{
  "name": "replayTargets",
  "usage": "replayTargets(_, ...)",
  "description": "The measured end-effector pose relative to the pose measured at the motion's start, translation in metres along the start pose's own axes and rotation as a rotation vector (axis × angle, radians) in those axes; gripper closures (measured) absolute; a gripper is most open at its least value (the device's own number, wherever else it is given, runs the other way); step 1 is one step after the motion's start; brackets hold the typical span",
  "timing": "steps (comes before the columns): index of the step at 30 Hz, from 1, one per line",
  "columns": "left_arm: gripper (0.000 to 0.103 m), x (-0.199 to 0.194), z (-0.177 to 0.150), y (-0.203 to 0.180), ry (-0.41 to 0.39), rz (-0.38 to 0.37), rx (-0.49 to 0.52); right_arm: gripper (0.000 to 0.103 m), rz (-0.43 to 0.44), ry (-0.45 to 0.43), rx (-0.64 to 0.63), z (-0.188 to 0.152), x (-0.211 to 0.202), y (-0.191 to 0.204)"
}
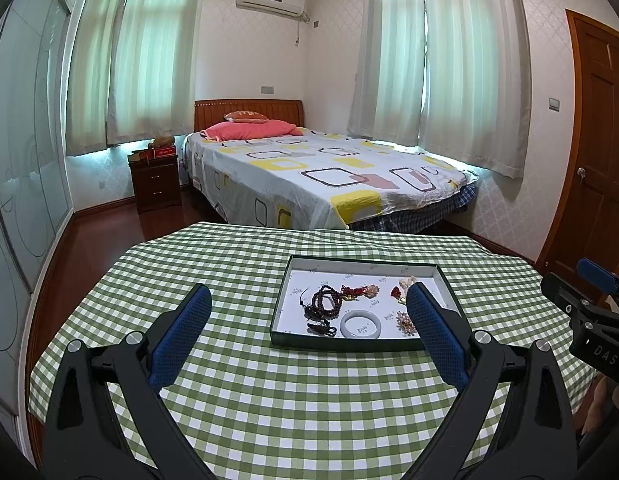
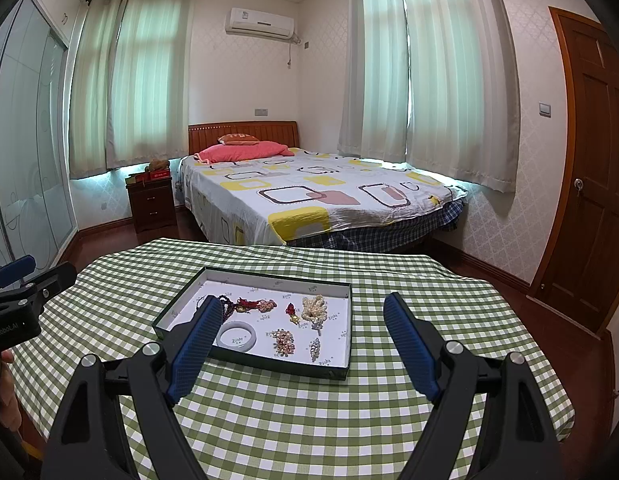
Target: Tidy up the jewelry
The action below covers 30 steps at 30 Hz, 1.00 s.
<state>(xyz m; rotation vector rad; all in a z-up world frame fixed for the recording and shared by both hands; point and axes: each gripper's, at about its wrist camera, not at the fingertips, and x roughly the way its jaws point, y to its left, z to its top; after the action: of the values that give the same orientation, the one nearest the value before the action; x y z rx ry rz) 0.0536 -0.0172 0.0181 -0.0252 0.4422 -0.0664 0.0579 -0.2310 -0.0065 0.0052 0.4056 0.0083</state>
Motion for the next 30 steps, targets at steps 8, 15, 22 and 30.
replayTargets(8, 0.007, -0.001, 0.001, 0.0, -0.005, -0.008, -0.003, 0.023, 0.0, -0.001, -0.002, 0.0, 0.0, 0.0)
replayTargets(15, 0.007, 0.002, 0.002, 0.003, 0.006, 0.009, -0.009, 0.023, 0.001, 0.001, -0.002, -0.001, 0.0, 0.002)
replayTargets(22, 0.004, 0.007, 0.0, -0.002, 0.032, 0.003, 0.002, 0.023, 0.003, 0.011, -0.004, -0.005, 0.002, 0.003)
replayTargets(30, 0.004, 0.015, -0.003, -0.002, 0.023, 0.04, 0.024, 0.023, 0.001, 0.025, -0.005, -0.006, 0.007, 0.001)
